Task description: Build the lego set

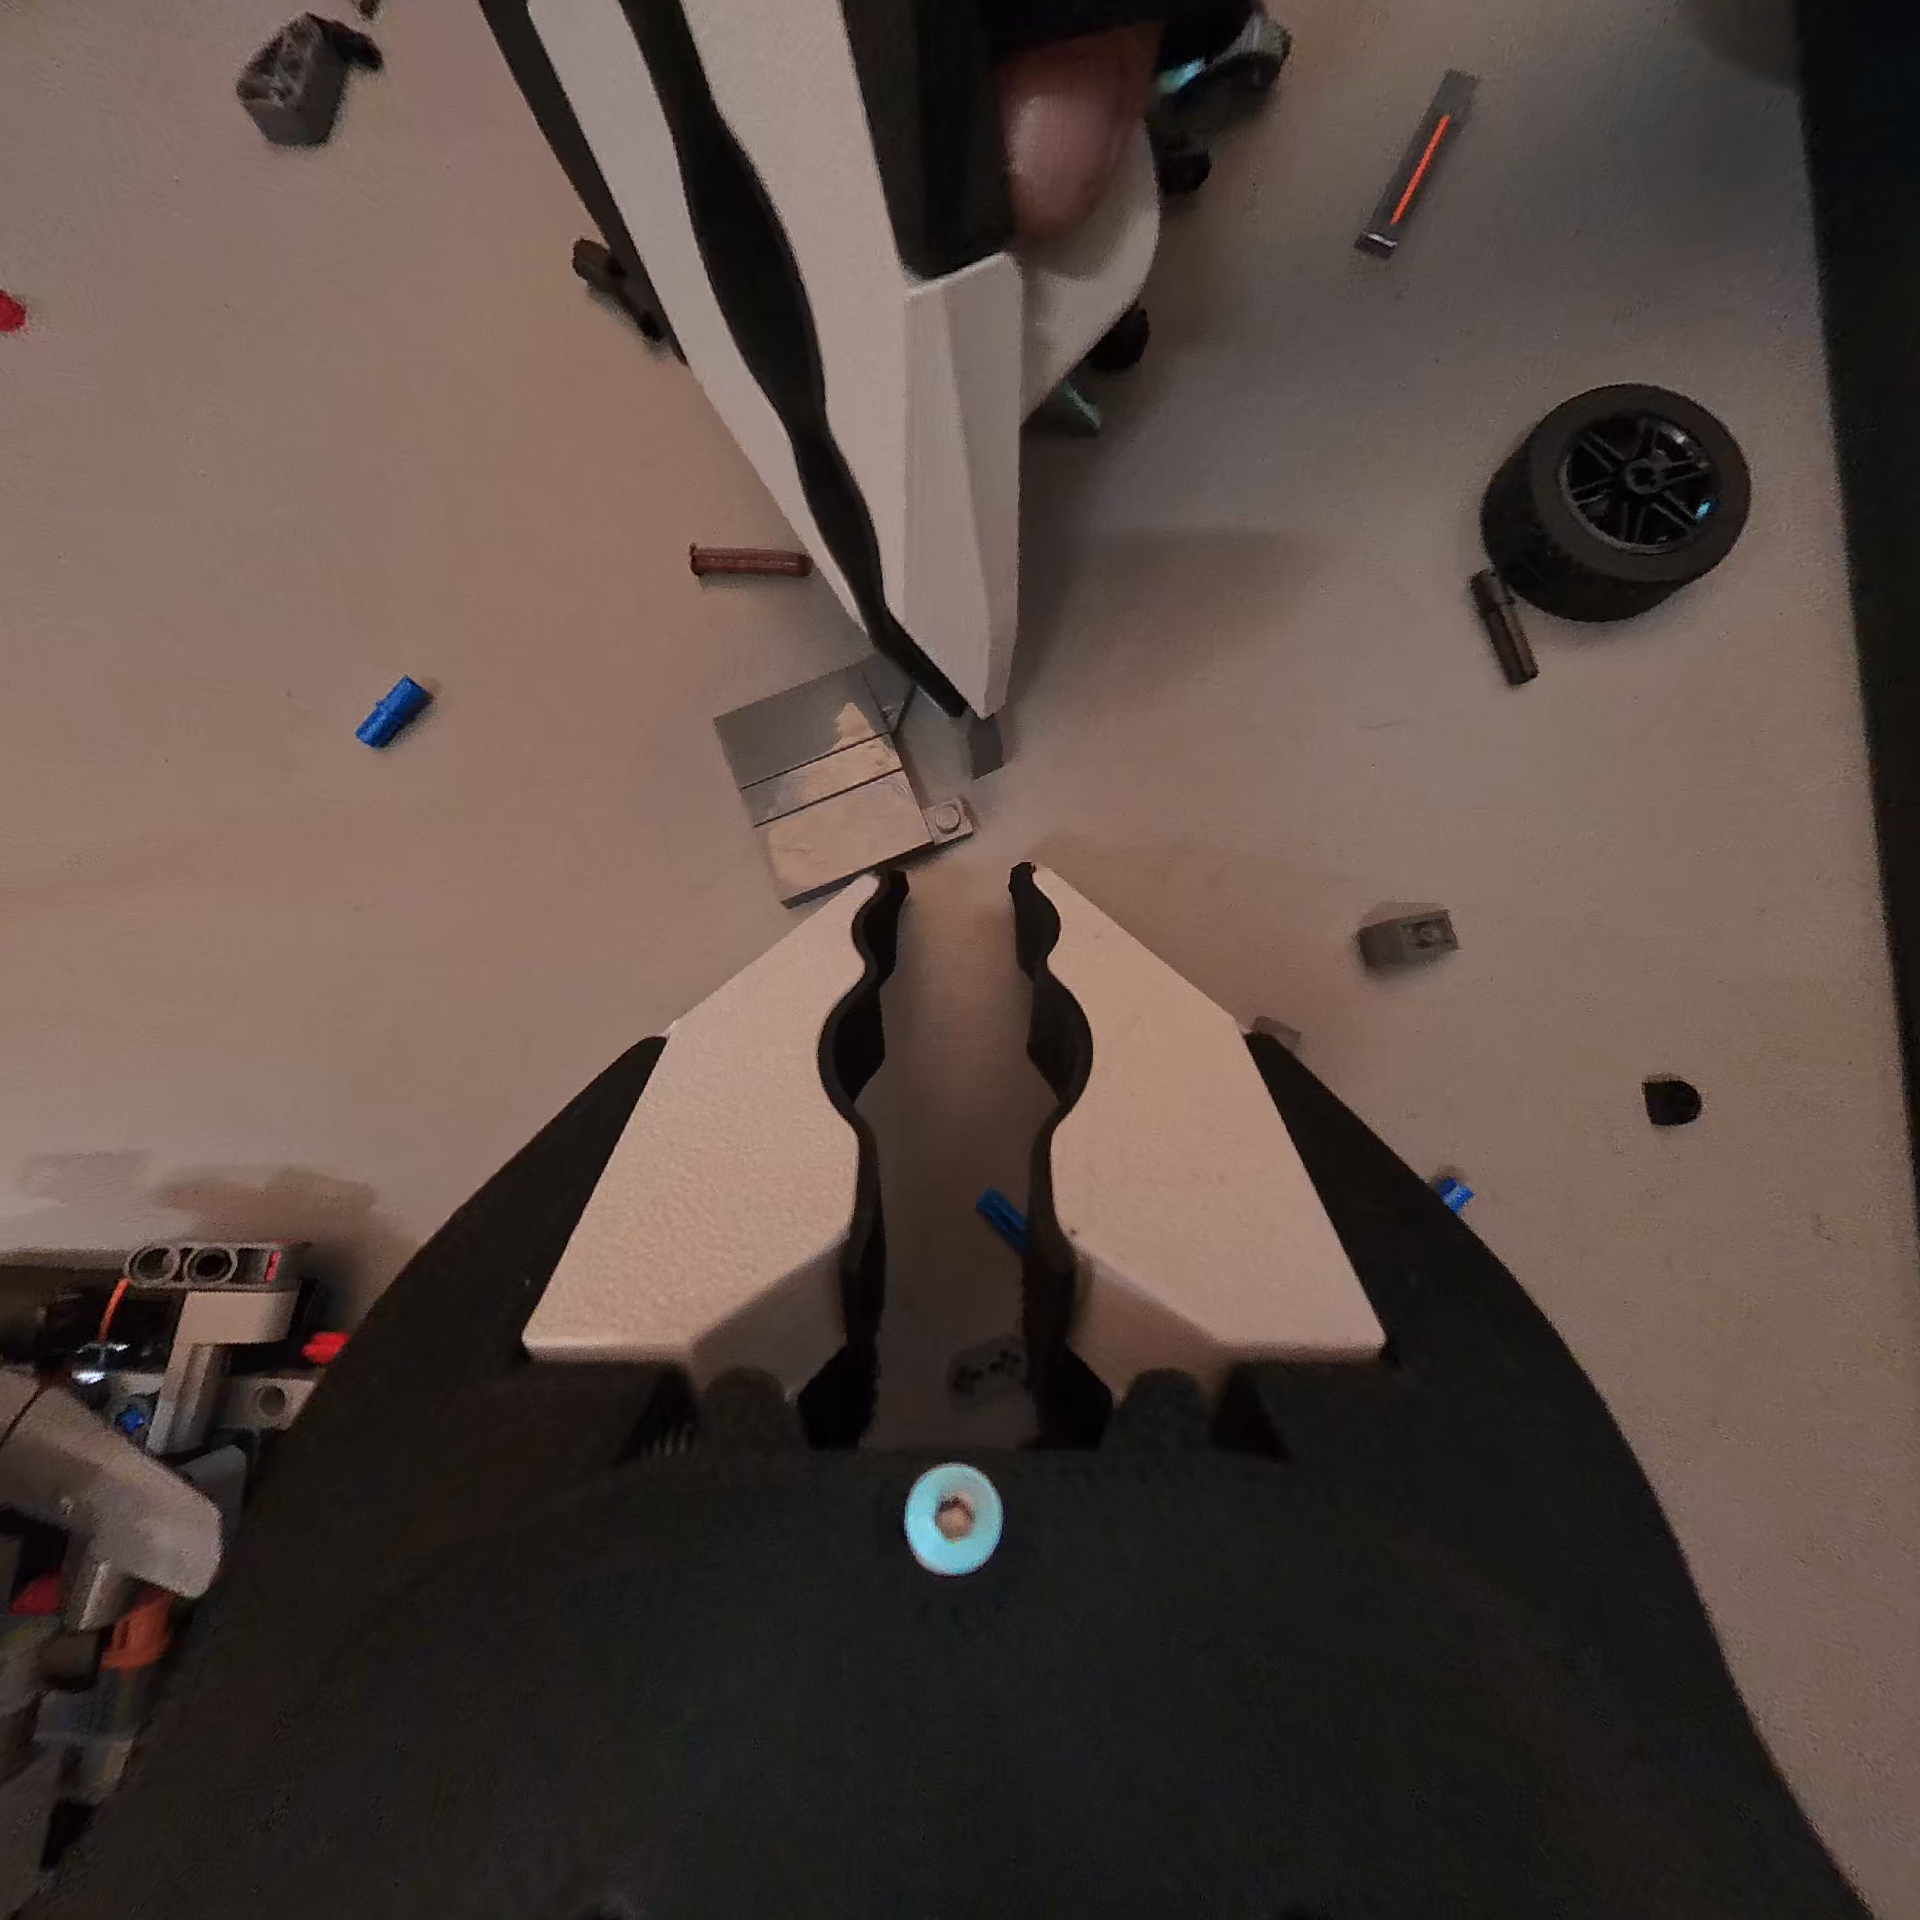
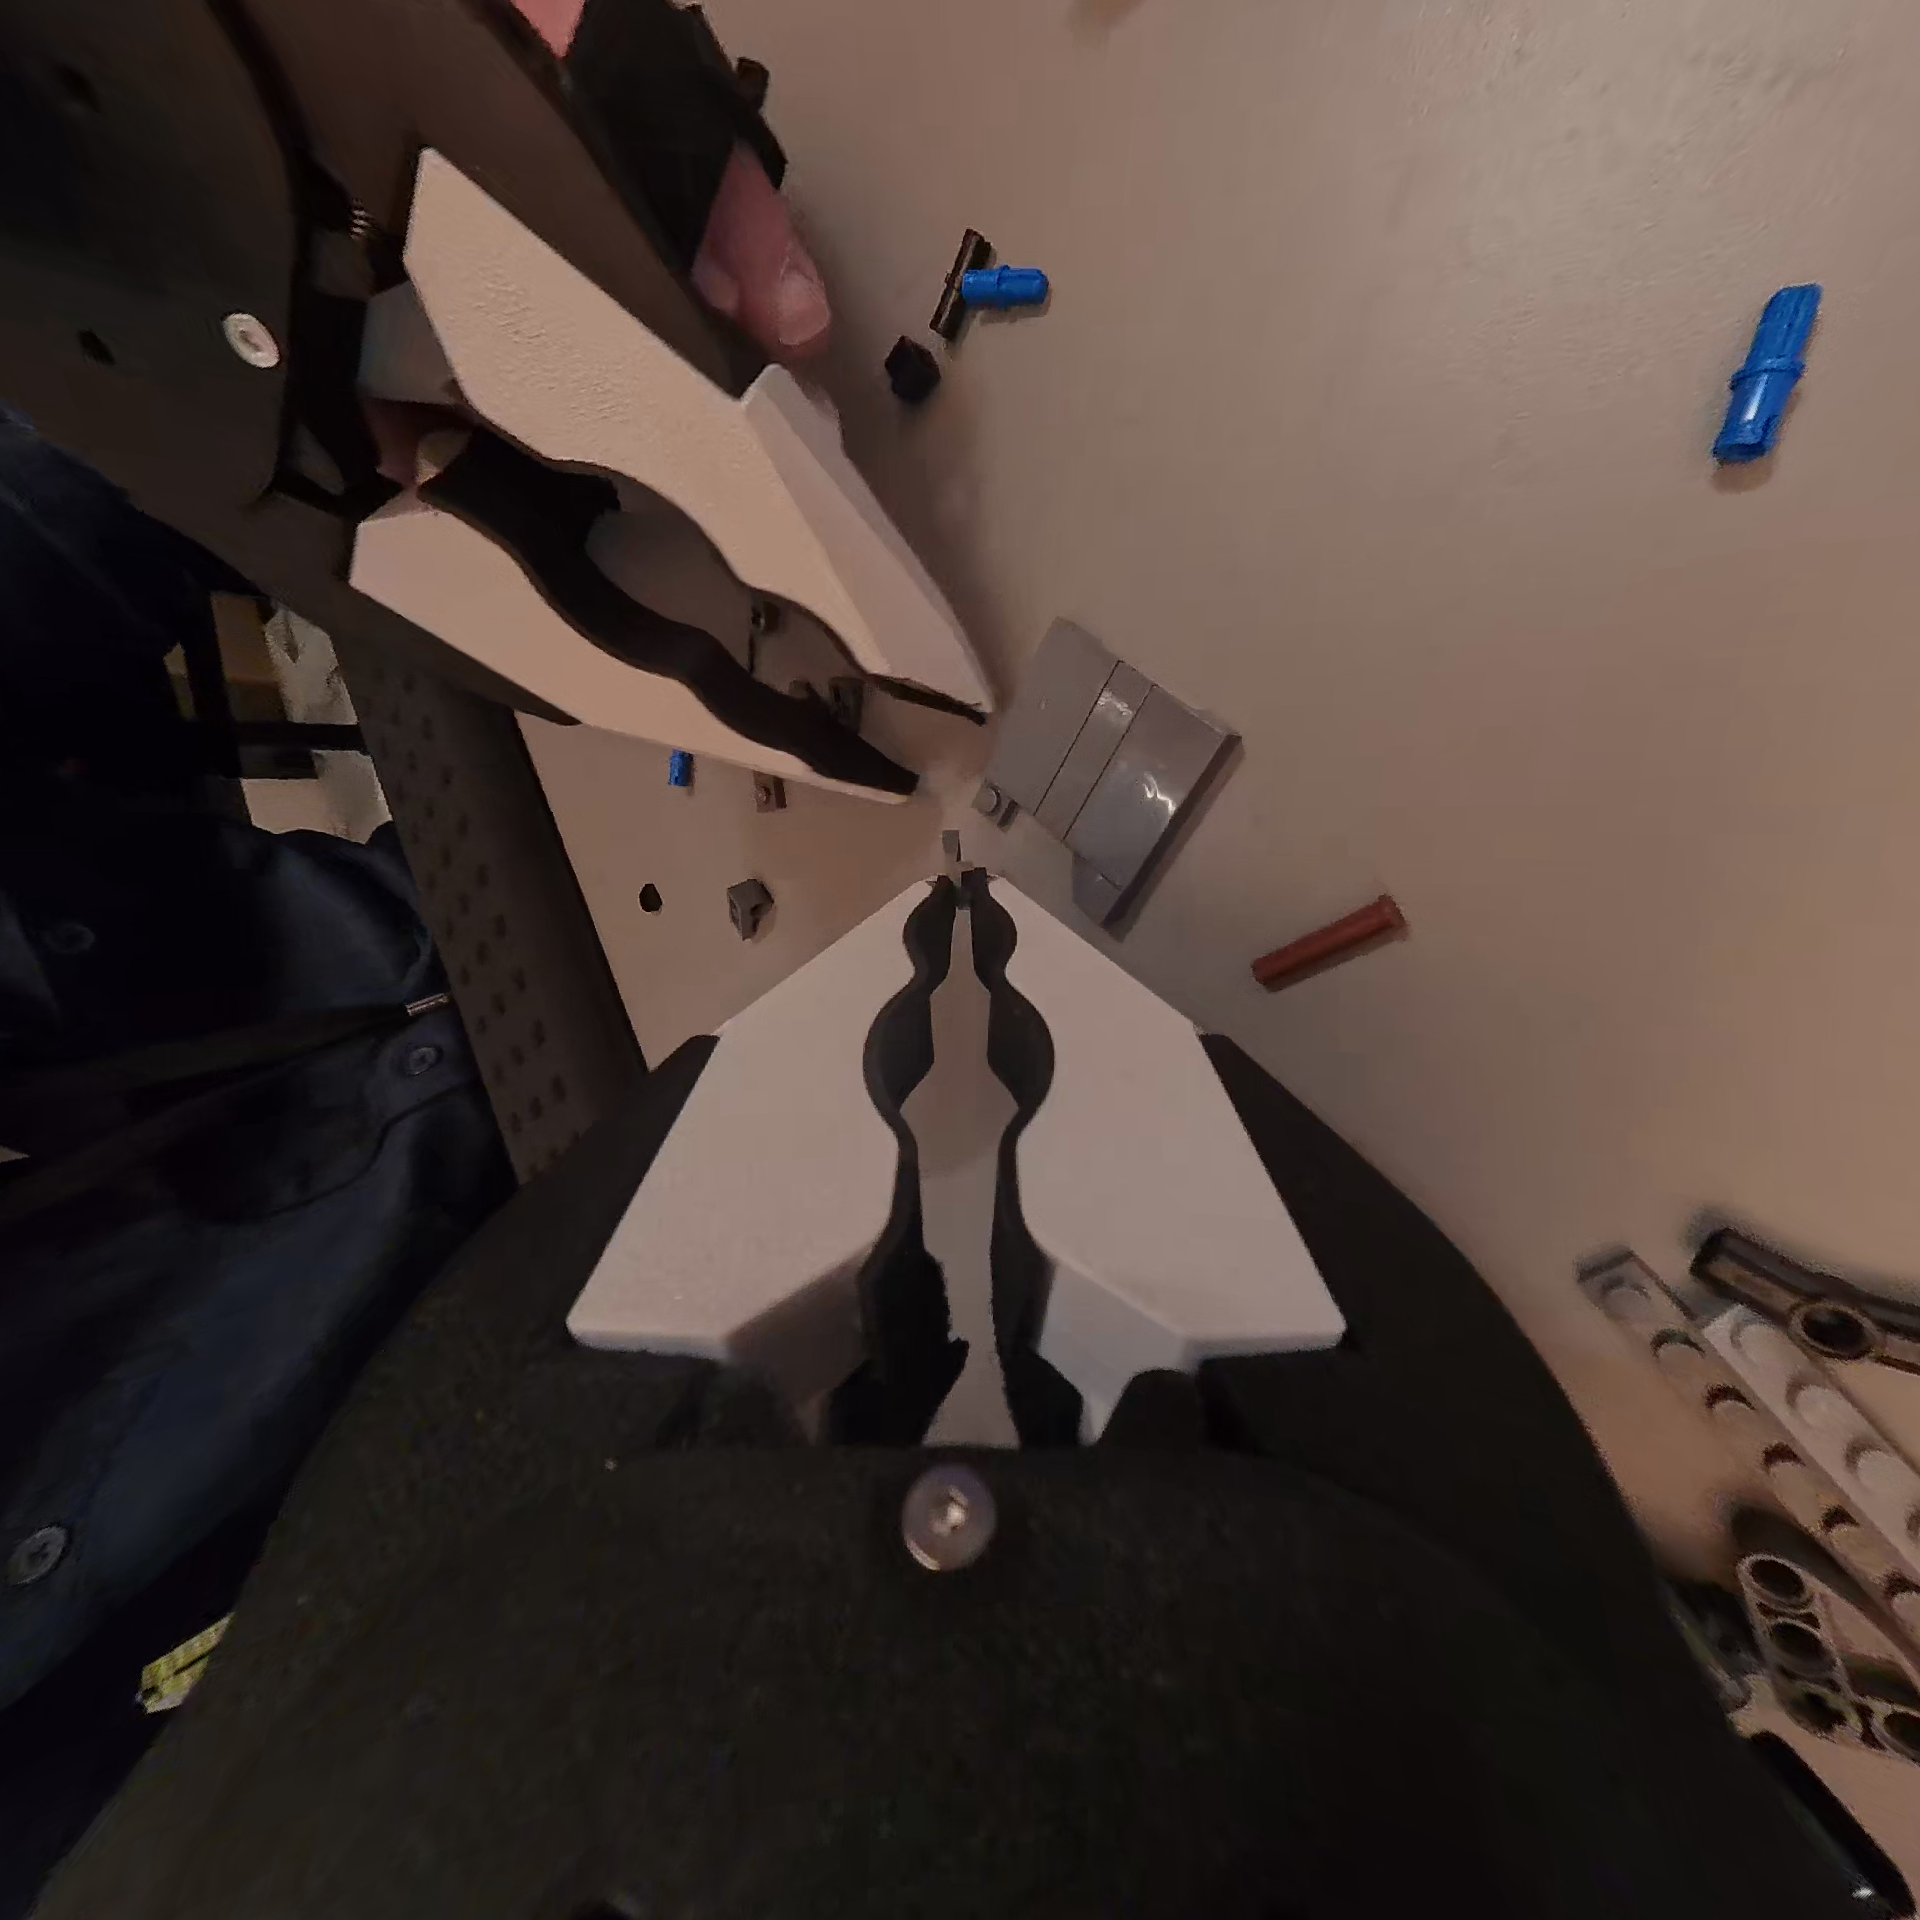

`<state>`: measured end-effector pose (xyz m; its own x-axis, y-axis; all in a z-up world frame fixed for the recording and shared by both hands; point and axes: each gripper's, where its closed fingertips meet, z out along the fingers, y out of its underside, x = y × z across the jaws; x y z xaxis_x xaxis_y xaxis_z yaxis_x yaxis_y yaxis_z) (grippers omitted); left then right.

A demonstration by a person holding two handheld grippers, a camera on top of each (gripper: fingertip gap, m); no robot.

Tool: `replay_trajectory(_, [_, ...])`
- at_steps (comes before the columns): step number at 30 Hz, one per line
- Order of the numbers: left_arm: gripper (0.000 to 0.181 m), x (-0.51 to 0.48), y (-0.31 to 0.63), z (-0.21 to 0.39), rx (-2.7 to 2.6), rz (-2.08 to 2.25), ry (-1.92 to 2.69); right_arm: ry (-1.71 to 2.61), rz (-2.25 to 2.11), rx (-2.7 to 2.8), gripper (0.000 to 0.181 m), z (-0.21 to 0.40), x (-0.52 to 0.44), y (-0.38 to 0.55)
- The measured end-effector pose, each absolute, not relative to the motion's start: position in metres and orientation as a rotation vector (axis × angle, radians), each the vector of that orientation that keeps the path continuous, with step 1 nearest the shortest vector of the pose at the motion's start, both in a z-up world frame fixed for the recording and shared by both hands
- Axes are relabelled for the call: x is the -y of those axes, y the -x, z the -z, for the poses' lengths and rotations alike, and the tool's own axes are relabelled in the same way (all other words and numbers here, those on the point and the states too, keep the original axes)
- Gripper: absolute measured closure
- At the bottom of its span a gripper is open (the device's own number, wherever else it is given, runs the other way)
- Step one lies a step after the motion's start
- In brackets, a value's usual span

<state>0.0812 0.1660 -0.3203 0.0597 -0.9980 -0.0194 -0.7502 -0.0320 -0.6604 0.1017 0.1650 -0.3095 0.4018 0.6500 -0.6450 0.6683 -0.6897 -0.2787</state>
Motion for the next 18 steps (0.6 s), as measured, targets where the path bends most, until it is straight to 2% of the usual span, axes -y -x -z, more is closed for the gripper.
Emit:
replay_trajectory(9, [0.154, -0.17, -0.087, 0.322, -1.849, 0.469, 1.716, -2.619, 1.184, -1.198, 0.18, 0.314, -0.167, -0.1])
replay_trajectory(18, [0.155, -0.166, -0.09, 0.322, -1.834, 0.523, 1.729, -2.627, 1.163, -1.178, 0.18, 0.318, -0.168, -0.101])
